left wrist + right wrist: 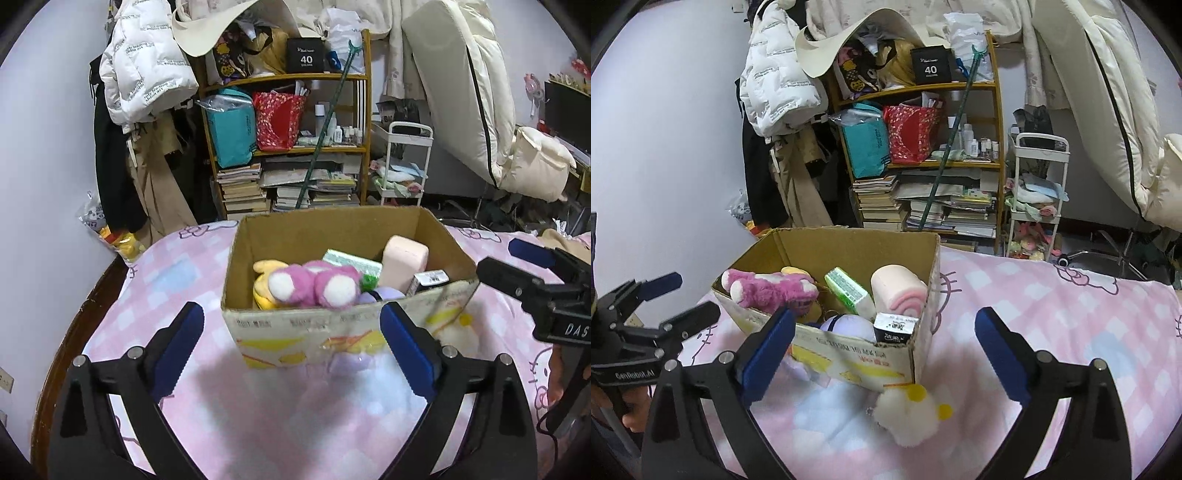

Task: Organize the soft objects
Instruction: 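Grasp the clear bag with purple sponge with the left tool while the right tool grasps the white chick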

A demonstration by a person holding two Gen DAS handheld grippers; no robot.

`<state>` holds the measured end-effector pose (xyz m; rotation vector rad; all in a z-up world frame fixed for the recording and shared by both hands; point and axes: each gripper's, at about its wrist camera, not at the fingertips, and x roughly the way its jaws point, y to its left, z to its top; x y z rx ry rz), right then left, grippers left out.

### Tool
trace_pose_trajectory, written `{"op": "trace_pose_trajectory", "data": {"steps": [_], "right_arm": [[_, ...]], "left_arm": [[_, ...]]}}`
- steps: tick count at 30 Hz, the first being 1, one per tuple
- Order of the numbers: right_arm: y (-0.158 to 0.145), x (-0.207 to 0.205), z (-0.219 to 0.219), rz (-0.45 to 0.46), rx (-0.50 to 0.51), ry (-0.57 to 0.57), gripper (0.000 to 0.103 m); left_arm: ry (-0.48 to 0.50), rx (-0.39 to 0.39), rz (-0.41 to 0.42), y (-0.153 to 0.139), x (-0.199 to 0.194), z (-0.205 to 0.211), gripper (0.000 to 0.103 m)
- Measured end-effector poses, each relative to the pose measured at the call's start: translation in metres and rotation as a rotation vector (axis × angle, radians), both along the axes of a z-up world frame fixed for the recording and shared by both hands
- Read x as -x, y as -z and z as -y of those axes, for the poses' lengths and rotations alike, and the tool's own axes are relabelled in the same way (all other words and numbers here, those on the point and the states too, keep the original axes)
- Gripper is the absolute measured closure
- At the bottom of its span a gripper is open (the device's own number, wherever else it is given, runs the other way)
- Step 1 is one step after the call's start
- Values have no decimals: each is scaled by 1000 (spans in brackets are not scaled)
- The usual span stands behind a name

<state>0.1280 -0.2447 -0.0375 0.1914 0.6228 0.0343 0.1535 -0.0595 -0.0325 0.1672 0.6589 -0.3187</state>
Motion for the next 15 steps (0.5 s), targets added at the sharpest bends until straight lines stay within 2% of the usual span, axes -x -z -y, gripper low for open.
{"op": "trace_pose_trajectory", "data": {"steps": [15], "right_arm": [[20, 4, 10, -79, -52, 39, 1]], "left_arm": [[50, -15, -56, 35, 5, 18, 8]]}}
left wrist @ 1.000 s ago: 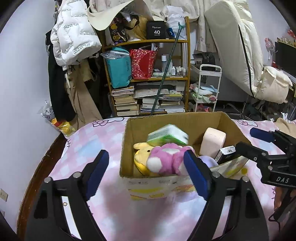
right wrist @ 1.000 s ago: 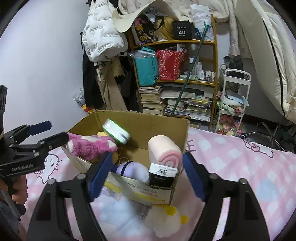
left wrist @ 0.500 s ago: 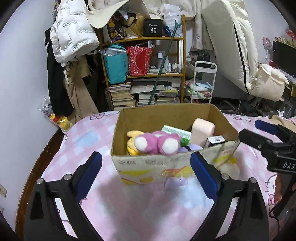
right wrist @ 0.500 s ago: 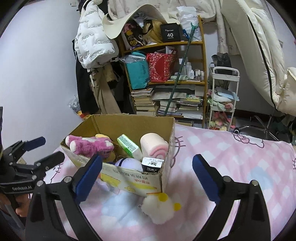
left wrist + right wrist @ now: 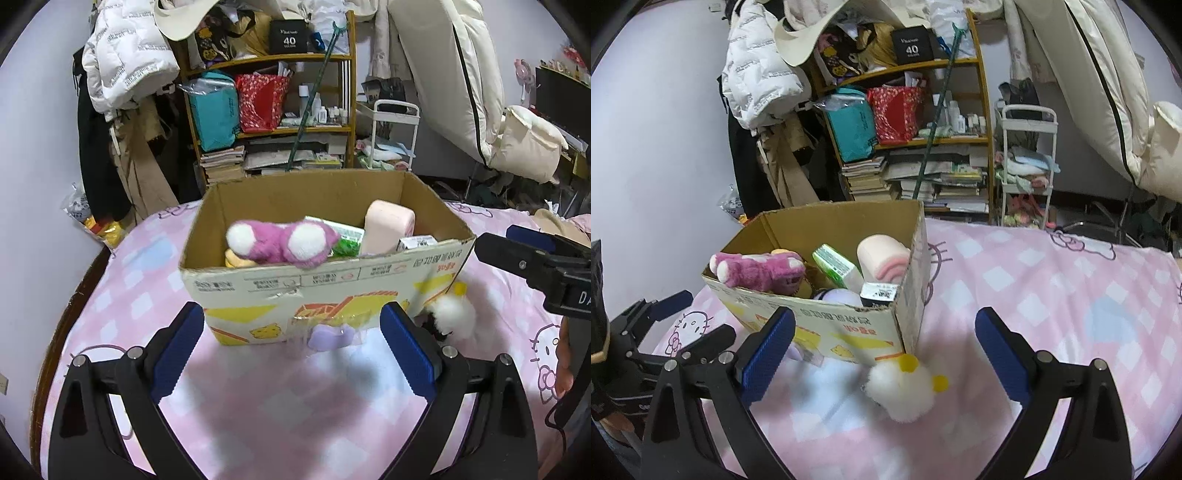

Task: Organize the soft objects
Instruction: 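Grasp the clear bag with purple sponge with the left tool while the right tool grasps the white chick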

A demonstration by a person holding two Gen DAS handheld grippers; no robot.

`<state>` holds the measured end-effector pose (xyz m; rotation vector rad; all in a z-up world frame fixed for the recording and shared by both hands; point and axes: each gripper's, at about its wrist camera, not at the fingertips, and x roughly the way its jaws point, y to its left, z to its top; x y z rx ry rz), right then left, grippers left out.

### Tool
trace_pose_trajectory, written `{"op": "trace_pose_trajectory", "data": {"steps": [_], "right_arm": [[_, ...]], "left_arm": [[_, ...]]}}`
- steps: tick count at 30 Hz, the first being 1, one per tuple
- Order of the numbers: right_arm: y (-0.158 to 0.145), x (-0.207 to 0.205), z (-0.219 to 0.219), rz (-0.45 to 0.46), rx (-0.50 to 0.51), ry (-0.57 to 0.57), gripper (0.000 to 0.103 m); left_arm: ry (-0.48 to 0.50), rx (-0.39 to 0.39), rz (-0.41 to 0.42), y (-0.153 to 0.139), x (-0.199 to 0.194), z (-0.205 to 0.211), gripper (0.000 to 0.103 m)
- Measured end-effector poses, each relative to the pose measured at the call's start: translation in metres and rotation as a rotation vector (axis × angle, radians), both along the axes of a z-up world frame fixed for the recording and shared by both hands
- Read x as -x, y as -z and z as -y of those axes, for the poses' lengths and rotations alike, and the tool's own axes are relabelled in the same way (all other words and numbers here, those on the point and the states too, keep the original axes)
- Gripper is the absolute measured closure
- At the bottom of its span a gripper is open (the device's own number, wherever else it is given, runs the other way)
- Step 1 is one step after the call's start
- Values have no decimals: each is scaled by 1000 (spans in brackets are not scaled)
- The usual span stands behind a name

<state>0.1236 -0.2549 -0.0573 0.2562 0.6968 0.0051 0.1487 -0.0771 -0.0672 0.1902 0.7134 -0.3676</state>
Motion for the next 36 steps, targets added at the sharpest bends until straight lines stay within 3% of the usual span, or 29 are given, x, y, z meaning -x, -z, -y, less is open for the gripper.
{"op": "trace_pose_trajectory", "data": {"steps": [21, 36], "right_arm": [[52, -22, 3, -196, -20, -14, 1], [76, -29, -1, -294, -32, -17, 1]], "left_arm": [[62, -48, -72, 57, -22, 30, 8], [35, -98, -120, 82, -30, 45, 8]]}}
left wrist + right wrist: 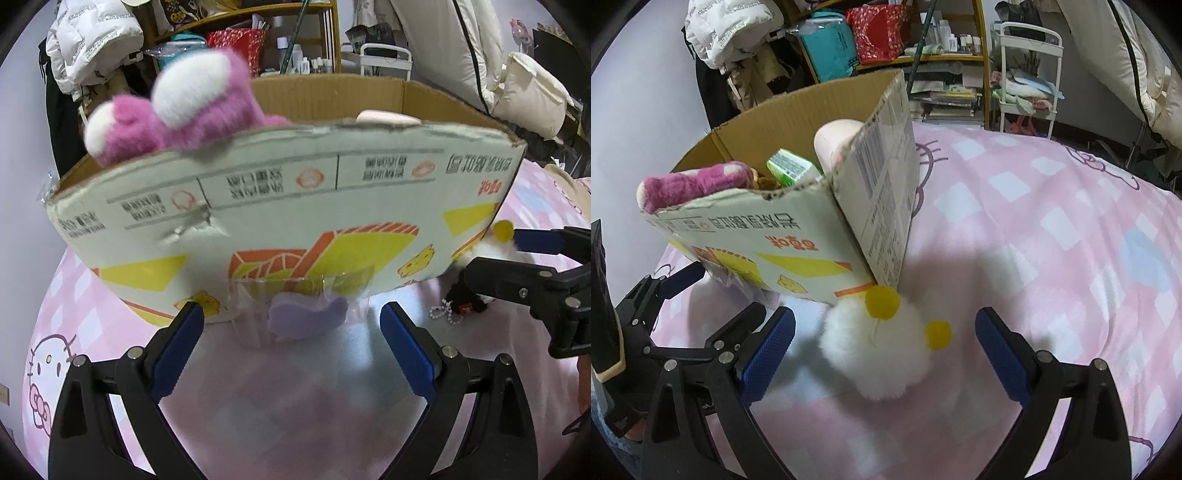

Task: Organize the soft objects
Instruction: 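Grasp the clear bag with purple sponge with the left tool while the right tool grasps the white chick, then lift the bag and chick over the box and release both inside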

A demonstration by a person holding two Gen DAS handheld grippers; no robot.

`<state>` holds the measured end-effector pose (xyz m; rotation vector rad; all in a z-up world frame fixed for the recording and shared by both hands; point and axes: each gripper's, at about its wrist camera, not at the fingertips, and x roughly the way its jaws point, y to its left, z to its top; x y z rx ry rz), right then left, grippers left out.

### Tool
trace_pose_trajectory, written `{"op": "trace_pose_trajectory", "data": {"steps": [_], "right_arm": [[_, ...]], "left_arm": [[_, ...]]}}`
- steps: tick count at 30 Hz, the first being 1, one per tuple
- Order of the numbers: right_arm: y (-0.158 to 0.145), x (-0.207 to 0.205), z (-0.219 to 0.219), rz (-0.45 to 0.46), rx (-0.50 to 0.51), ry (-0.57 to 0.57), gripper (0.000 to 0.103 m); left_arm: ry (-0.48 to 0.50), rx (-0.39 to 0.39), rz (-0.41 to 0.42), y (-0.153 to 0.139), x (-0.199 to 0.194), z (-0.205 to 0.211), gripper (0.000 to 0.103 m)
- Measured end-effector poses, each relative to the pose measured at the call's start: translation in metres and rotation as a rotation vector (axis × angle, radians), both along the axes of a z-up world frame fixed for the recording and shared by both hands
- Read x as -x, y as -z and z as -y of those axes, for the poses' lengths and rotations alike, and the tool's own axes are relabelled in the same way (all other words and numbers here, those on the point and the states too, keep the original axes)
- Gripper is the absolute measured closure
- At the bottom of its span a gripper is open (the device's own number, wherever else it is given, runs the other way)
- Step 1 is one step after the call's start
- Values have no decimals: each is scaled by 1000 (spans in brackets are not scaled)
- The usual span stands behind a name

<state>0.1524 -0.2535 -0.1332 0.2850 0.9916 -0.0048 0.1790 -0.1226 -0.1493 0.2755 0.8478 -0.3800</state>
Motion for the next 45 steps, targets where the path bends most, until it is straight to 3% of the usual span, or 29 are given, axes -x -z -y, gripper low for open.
{"op": "trace_pose_trajectory", "data": {"steps": [5, 11, 23, 25, 31, 38, 45], "right_arm": [[4, -4, 0, -20, 4, 1, 1], [7, -7, 1, -34, -6, 2, 1], [15, -8, -1, -66, -27, -20, 2], [15, -9, -2, -70, -30, -27, 11], [19, -10, -7, -87, -27, -41, 21], [20, -10, -5, -91, -31, -39, 23], [20, -9, -1, -86, -24, -24, 51]], "left_arm": [[-48, 0, -3, 9, 0, 5, 8], [-39, -22, 4, 17, 2, 15, 8], [-68, 23, -31, 21, -5, 14, 15], [-77, 30, -35, 21, -6, 17, 17], [-93, 49, -41, 21, -9, 13, 22], [-99, 49, -34, 23, -9, 12, 24], [-102, 55, -13, 23, 0, 2, 27]]}}
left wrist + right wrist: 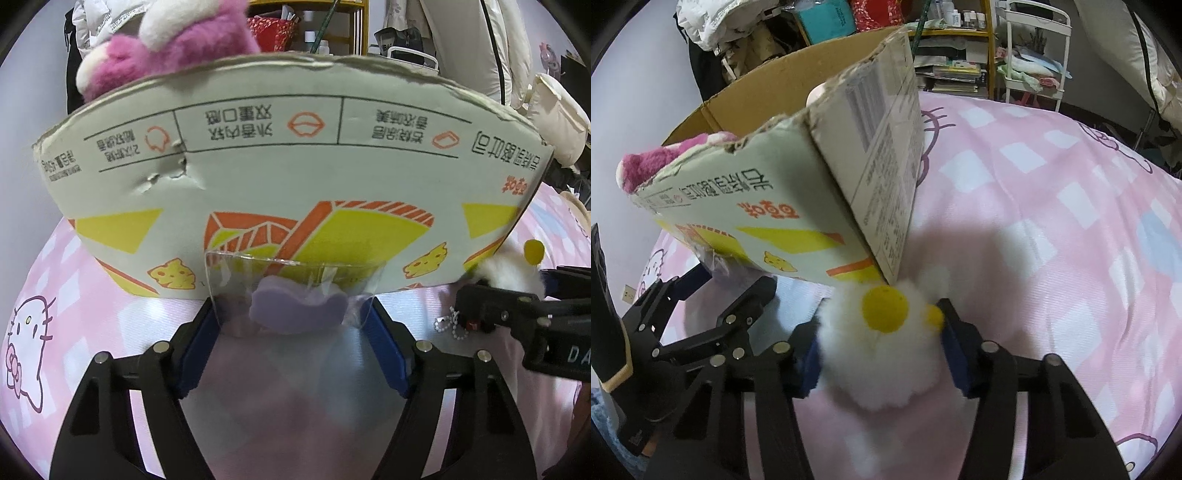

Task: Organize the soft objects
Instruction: 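Lift the bag and chick over the box and release both inside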

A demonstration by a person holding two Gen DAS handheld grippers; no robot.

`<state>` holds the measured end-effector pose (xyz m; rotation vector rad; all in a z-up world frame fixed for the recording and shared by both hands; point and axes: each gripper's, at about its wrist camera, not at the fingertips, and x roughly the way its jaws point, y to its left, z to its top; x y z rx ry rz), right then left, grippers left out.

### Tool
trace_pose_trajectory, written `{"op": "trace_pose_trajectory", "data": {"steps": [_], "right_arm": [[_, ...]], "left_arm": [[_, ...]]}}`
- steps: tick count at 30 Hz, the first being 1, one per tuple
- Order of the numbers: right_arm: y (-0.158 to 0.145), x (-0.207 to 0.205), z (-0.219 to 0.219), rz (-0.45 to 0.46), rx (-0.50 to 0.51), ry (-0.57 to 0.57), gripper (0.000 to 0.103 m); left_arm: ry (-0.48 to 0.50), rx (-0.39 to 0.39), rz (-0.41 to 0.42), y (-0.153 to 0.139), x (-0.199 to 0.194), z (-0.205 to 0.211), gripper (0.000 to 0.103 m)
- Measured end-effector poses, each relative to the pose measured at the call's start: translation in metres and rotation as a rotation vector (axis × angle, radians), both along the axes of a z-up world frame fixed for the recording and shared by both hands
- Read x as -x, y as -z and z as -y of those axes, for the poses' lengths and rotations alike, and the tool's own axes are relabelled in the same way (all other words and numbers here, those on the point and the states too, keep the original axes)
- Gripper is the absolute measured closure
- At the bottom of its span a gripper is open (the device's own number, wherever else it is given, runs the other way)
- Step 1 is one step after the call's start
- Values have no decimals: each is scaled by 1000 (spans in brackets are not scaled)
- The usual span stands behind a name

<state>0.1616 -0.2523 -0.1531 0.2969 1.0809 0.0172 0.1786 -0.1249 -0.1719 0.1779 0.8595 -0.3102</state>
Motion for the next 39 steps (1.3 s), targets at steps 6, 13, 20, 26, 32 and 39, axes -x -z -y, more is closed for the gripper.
{"op": "trace_pose_trajectory", "data": {"steps": [6, 13, 20, 26, 32, 39], "right_arm": [[1, 2, -2, -5, -18, -12, 60], [-3, 10, -6, 23, -41, -15, 71], [-26, 26, -13, 92, -48, -14, 71], [-63, 44, -19, 197, -35, -26, 71], [-103, 59, -25, 337, -12, -41, 71], [-151, 62, -28, 481, 32, -46, 71]], "left_arm": [[-16, 5, 15, -9, 11, -8, 27], [-17, 0, 70, -28, 25, -21, 27], [-51, 22, 111, -52, 35, -41, 27], [-63, 30, 183, -82, 58, -58, 27], [-94, 41, 245, -124, 75, -74, 27], [-99, 61, 362, -184, 78, -89, 27]]}}
